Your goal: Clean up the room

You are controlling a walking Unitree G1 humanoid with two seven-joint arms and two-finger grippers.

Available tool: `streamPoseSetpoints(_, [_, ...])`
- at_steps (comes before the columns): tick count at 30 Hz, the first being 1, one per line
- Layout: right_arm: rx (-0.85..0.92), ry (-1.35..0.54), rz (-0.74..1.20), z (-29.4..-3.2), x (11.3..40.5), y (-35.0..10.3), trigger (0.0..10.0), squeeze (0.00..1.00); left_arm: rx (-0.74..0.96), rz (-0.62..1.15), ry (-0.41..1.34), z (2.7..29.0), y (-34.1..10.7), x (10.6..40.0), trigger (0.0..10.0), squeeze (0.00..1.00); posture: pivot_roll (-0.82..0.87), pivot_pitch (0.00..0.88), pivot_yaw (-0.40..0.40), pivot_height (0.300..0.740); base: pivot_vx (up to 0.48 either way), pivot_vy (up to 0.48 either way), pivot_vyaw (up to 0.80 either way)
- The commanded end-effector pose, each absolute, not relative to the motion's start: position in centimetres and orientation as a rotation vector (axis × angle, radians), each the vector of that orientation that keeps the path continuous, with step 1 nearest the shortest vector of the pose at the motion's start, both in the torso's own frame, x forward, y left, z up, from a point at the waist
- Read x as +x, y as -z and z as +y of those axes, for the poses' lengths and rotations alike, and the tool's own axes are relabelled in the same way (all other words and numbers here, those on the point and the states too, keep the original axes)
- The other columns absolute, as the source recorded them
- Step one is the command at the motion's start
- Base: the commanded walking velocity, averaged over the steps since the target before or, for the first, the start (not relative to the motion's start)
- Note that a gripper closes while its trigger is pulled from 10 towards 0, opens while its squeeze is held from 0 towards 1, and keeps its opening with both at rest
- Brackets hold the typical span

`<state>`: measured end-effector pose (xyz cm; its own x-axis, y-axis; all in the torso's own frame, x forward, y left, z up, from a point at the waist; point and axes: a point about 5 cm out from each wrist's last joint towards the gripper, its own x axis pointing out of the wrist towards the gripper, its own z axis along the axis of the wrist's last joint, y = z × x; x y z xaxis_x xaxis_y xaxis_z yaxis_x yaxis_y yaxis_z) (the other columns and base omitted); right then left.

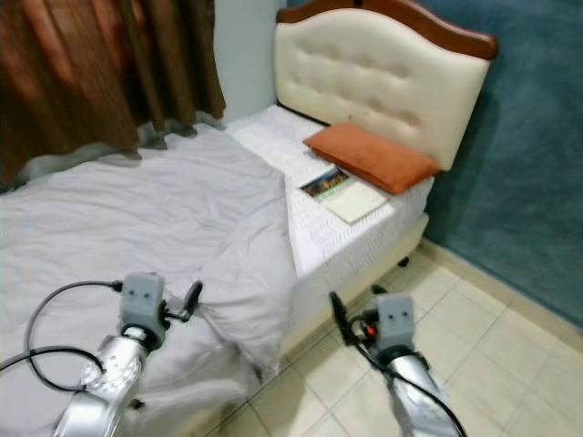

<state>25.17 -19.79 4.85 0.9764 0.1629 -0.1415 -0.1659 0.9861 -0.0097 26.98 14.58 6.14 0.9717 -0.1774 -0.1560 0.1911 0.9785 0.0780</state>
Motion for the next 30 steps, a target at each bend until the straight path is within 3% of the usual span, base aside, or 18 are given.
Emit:
streamPoseSetpoints(1, [-0.014, -0.177, 0.125, -19.4, 25.5, -5.2, 10.0, 0.0, 0.132, 0.139, 0.144, 15.6, -6.5, 27.4, 10.0, 0.0, -0.04, 0.0, 0.004, 0.732, 0.0, 0.0, 0.0])
streamPoseSetpoints(25, [-0.019, -0.184, 0.131, -19.3, 25.5, -5.1, 10.0, 0.0, 0.151, 0.165, 0.163, 14.9, -6.0, 27.7, 10.0, 0.0, -0.05, 0.0, 0.003, 0.732, 0.407, 0.0, 0.0])
streamPoseSetpoints(30, [-0.017, -0.174, 0.134, -19.5, 25.4, -5.1, 10.0, 0.0, 0.134, 0.158, 0.167, 14.6, -6.0, 27.6, 10.0, 0.0, -0.05, 0.0, 0.003, 0.732, 0.418, -0.099, 0.64])
